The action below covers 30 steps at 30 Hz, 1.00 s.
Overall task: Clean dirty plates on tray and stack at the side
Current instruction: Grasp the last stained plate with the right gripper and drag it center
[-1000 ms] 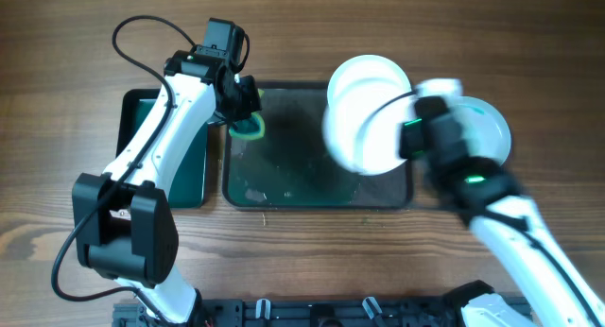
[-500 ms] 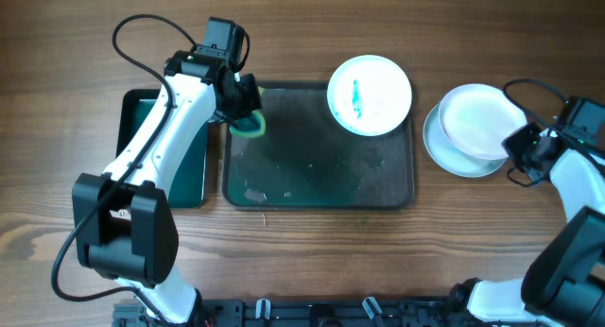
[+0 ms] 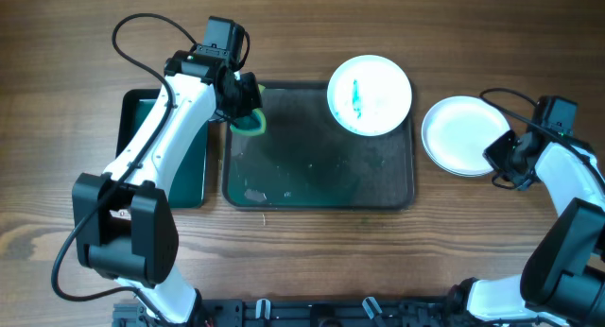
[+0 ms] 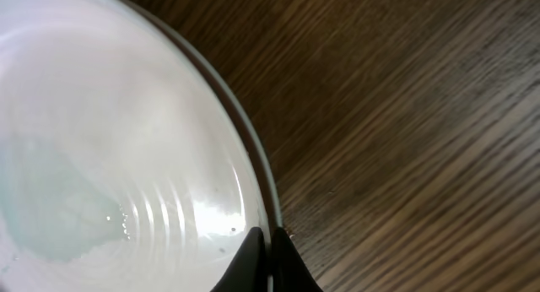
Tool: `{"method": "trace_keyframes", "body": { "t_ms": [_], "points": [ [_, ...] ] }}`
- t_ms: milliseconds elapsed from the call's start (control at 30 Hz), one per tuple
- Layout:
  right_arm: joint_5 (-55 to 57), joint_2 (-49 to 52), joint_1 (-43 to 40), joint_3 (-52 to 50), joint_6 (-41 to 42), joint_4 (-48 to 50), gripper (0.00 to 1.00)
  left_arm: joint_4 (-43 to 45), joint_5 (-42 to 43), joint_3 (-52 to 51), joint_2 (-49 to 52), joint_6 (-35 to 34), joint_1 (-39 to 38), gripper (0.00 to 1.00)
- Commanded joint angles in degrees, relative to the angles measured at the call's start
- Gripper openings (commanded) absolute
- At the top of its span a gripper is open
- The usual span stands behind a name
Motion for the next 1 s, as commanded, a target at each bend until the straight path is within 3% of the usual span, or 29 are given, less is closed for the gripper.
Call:
{"method": "trace_keyframes", "body": {
  "t_ms": [0, 33, 167, 267, 433, 500, 600, 767, 833, 967],
  "points": [
    [2.86, -3.65, 0.13, 0.09, 0.68, -0.57, 0.19, 0.15, 0.48, 0.79, -0.66, 0.72, 0.07, 0.04],
    [2.78, -4.98, 0.13, 0.46, 0.68, -0.9, 0.29, 0.15, 0.48, 0.79, -0.66, 0.72, 0.07, 0.04],
    [-11.52, -10.56, 0.42, 3.34, -6.01, -1.51, 0.49, 0.15, 0.48, 0.79, -0.66, 0.72, 0.07, 0.04],
    [-23.23, -11.28, 4.17, 7.13, -13.79, -1.38, 0.47, 0.17, 0.46, 0.79, -0.66, 0.72, 0.07, 0.04],
    [-15.98, -6.03, 19.87, 14.12, -17.53, -1.22, 0.56, 0.35, 0.48, 0.79, -0.66, 0.7, 0.07, 0.04],
    [-16.06, -1.33, 22.03, 16.11, -18.91, -0.83, 0.57, 0.33, 0.48, 0.79, -0.66, 0.72, 0.07, 0.04],
    [-18.08, 7.28, 22.49, 17.25, -20.83, 0.98, 0.56, 0.37, 0.48, 0.79, -0.66, 0.72, 0.07, 0.04],
    [-18.43, 13.51, 23.67, 17.22, -19.32, 3.5, 0.42, 0.44, 0.46, 0.79, -0.66, 0.72, 0.07, 0.04],
    [-17.7, 13.88, 25.16, 17.18, -13.25, 3.13, 0.25, 0.44, 0.46, 0.79, -0.66, 0.72, 0.07, 0.04],
    [-11.08, 14.08, 27.87, 15.5, 1.4, 2.58, 0.24, 0.35, 0.46, 0.79, -0.66, 0.72, 0.07, 0.04]
  ]
}}
